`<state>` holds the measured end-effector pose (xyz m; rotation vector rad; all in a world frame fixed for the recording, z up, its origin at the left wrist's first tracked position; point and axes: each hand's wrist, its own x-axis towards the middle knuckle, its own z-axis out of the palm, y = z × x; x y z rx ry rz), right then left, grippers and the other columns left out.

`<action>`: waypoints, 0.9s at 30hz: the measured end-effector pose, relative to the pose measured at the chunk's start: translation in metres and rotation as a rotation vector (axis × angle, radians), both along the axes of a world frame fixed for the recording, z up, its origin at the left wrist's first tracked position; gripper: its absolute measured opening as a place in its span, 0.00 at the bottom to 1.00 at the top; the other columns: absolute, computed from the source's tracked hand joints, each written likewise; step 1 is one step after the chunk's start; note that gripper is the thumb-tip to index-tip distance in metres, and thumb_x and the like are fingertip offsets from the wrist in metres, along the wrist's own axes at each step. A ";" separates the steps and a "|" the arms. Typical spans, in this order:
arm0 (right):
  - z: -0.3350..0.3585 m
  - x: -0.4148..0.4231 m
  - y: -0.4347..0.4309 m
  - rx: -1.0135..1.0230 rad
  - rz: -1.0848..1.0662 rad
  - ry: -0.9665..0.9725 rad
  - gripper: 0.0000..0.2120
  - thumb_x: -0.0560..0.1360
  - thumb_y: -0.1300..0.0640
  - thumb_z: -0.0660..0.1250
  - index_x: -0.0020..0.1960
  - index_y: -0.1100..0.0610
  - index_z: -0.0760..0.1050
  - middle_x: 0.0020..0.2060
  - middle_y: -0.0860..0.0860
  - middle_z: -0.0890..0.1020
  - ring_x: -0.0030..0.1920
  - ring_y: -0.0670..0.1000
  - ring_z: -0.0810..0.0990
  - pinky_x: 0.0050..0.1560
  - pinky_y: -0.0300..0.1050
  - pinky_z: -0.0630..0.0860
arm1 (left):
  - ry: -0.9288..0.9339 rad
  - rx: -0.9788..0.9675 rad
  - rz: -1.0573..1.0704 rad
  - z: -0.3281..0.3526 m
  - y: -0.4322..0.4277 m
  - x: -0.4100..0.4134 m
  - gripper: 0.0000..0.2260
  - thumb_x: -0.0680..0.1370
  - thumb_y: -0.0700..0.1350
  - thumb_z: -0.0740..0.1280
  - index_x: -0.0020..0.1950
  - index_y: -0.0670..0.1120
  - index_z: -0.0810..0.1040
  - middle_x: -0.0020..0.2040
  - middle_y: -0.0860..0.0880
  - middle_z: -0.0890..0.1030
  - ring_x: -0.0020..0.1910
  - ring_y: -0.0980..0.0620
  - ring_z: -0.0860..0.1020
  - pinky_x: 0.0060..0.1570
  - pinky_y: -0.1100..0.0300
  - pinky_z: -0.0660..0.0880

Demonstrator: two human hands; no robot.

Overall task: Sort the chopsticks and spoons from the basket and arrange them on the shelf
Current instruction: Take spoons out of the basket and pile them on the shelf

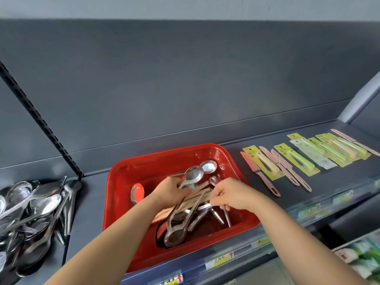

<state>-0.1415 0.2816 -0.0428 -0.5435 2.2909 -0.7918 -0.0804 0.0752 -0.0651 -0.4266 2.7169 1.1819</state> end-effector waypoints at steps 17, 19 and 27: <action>-0.005 0.004 0.001 -0.359 -0.254 -0.113 0.03 0.75 0.59 0.69 0.46 0.57 0.81 0.34 0.53 0.86 0.35 0.52 0.85 0.38 0.40 0.80 | 0.012 0.182 -0.162 0.013 0.005 0.002 0.18 0.76 0.40 0.68 0.26 0.50 0.72 0.21 0.59 0.69 0.22 0.61 0.66 0.29 0.66 0.63; 0.004 -0.001 0.000 -0.434 -0.296 -0.079 0.02 0.74 0.59 0.71 0.46 0.57 0.82 0.32 0.55 0.85 0.33 0.53 0.84 0.37 0.40 0.80 | 0.094 0.223 -0.101 0.025 -0.004 0.005 0.16 0.77 0.41 0.68 0.29 0.50 0.76 0.20 0.59 0.69 0.21 0.62 0.65 0.27 0.69 0.63; 0.068 -0.027 -0.035 -0.715 -0.343 0.107 0.02 0.74 0.61 0.71 0.42 0.59 0.82 0.25 0.51 0.79 0.27 0.50 0.75 0.29 0.41 0.72 | 0.361 0.360 0.195 0.078 -0.056 0.023 0.11 0.79 0.51 0.65 0.38 0.49 0.76 0.25 0.57 0.62 0.24 0.57 0.60 0.24 0.65 0.60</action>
